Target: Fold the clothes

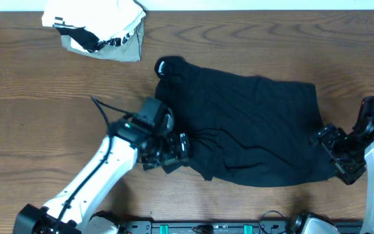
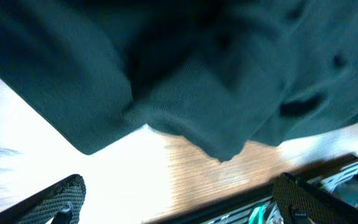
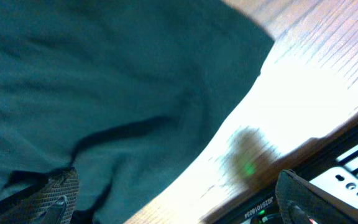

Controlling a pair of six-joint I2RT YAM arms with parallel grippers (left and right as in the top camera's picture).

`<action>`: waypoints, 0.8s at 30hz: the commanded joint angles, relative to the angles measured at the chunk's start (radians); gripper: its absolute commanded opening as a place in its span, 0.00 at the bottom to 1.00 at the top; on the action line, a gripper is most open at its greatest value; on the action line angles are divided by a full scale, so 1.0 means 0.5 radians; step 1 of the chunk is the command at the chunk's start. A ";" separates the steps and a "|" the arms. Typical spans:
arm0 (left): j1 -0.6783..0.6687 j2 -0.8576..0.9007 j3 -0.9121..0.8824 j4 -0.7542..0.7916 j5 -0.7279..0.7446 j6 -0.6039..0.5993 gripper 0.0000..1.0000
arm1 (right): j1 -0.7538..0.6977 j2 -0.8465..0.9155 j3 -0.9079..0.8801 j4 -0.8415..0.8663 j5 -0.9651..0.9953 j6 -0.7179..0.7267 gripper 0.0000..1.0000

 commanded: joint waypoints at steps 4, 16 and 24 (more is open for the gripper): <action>-0.098 0.004 -0.105 0.143 0.029 -0.097 0.98 | -0.007 -0.003 -0.192 0.072 -0.098 -0.010 0.99; -0.093 0.195 -0.106 0.403 -0.262 0.054 0.98 | -0.008 -0.003 -0.366 0.118 -0.159 -0.151 0.99; -0.093 0.407 -0.106 0.555 -0.193 0.054 0.94 | -0.007 -0.003 -0.367 0.118 -0.158 -0.189 0.99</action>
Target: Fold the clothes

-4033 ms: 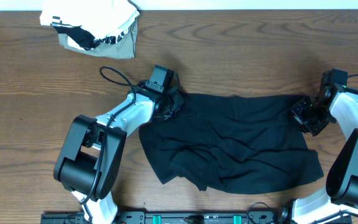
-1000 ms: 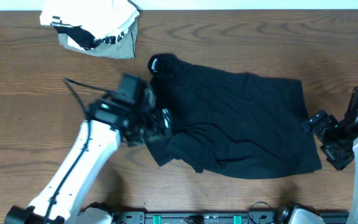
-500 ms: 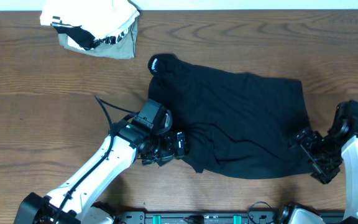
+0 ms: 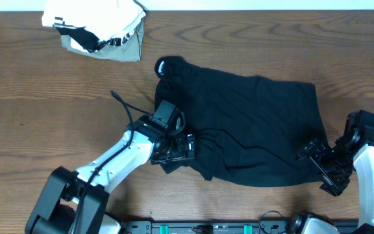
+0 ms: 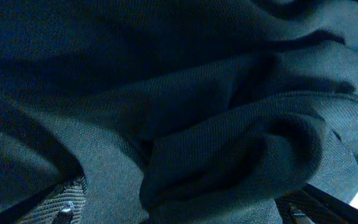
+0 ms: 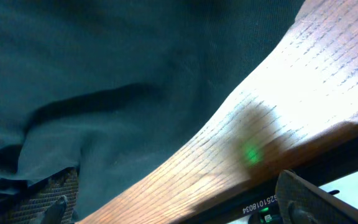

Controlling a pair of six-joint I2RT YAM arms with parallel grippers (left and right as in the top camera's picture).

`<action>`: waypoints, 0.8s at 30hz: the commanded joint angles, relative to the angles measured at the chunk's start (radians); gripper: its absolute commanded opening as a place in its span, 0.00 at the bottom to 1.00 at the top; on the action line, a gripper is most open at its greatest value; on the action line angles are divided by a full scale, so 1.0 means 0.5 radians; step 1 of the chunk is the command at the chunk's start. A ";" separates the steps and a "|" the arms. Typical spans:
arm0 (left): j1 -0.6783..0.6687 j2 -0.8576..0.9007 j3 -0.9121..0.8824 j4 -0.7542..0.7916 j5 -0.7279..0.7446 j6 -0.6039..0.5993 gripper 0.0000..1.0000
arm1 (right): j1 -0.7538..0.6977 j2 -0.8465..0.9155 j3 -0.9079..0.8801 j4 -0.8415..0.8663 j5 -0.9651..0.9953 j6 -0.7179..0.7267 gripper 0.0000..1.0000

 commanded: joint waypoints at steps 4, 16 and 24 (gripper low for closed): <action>0.000 0.016 -0.001 0.022 0.056 0.027 0.72 | -0.008 -0.004 -0.013 0.006 -0.016 -0.055 0.99; 0.052 -0.150 0.011 -0.135 0.140 0.016 0.06 | -0.008 -0.004 -0.013 0.027 -0.014 -0.038 0.99; 0.410 -0.345 0.011 -0.610 0.147 0.086 0.06 | -0.008 -0.004 -0.014 -0.003 0.159 0.194 0.99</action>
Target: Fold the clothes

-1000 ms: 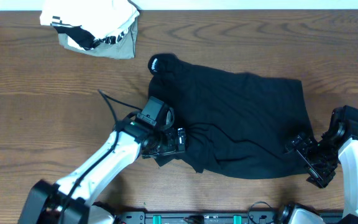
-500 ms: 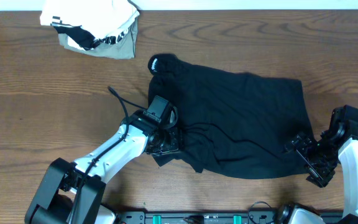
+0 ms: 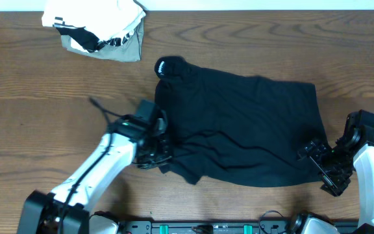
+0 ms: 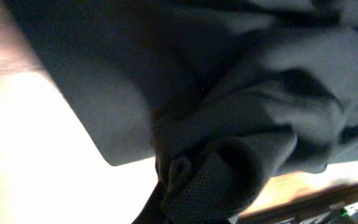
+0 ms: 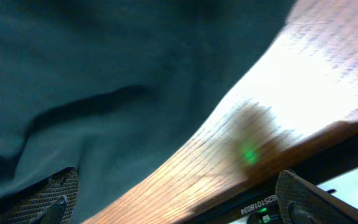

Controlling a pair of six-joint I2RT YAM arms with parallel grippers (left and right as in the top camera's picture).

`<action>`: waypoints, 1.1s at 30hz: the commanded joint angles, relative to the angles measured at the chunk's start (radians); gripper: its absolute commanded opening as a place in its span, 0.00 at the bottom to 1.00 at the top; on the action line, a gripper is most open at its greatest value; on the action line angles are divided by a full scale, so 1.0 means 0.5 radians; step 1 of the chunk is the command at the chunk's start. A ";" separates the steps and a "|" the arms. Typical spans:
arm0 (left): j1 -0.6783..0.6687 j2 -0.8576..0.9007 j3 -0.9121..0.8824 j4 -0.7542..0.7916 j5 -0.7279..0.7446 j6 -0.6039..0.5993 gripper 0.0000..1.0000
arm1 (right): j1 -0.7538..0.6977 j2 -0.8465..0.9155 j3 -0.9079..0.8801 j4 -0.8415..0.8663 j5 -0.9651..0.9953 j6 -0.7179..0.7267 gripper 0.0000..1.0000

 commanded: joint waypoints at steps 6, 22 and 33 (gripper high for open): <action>0.201 -0.169 0.011 -0.321 -0.002 0.195 0.06 | -0.008 -0.004 -0.012 0.023 0.167 0.269 0.99; 0.208 -0.209 0.011 -0.443 -0.002 0.244 0.07 | -0.008 -0.003 -0.356 0.400 0.160 0.503 0.99; 0.208 -0.209 0.011 -0.450 -0.002 0.259 0.07 | -0.011 -0.003 -0.359 0.515 0.294 0.698 0.99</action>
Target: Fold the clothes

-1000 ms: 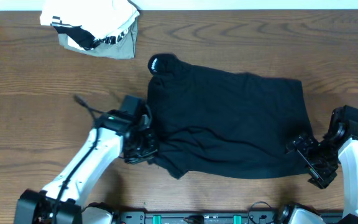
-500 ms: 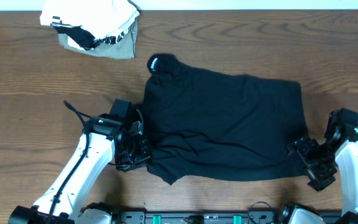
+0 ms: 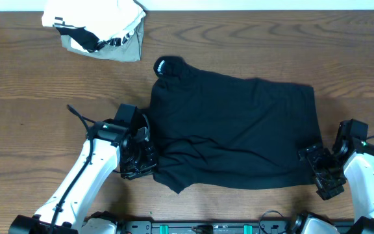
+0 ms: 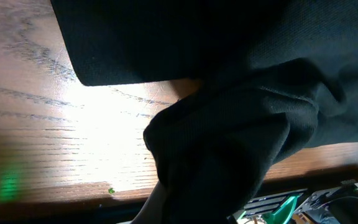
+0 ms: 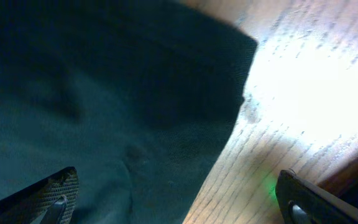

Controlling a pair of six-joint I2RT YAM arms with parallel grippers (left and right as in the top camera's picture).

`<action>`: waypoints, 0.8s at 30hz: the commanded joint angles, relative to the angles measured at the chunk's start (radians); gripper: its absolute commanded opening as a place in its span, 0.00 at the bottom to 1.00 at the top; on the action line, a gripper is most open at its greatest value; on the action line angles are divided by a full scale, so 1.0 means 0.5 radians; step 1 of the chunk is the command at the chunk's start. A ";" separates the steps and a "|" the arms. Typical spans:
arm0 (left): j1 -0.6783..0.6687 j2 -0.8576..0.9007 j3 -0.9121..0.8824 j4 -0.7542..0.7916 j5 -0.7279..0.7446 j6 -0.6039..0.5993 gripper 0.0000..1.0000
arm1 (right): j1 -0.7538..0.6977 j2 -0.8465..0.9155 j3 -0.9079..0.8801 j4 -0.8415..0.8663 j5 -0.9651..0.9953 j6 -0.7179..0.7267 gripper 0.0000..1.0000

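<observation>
A black garment lies spread across the middle of the wooden table, with a small white mark at its far left corner. My left gripper is shut on the garment's near left corner. In the left wrist view the bunched black cloth hangs over the fingers and hides them. My right gripper stands open at the garment's near right corner. In the right wrist view its fingers are spread wide, with the cloth's corner lying flat on the wood between them.
A heap of white, grey and black clothes lies at the far left of the table. The table's front edge with a rail of electronics runs just below both grippers.
My left gripper has moved left and slightly nearer with the cloth in it, and the garment's near left part is drawn out flatter. The right gripper stays open at the near right corner.
My left gripper was first open over the crumpled near left edge, then open down among the folds, then shut on a bunch of cloth and further left. The right gripper moved from the garment's right edge to its near right corner and stayed open. The garment now lies wider.
</observation>
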 commanded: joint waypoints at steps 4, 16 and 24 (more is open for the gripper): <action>0.018 -0.020 0.011 -0.020 -0.003 0.041 0.07 | -0.011 -0.003 -0.007 0.050 0.144 0.145 0.99; 0.018 -0.020 0.010 -0.019 -0.003 0.041 0.07 | -0.013 0.175 -0.014 0.169 0.156 0.150 0.98; 0.018 -0.020 0.010 -0.018 -0.004 0.040 0.07 | -0.013 0.220 -0.014 0.197 0.140 0.220 0.99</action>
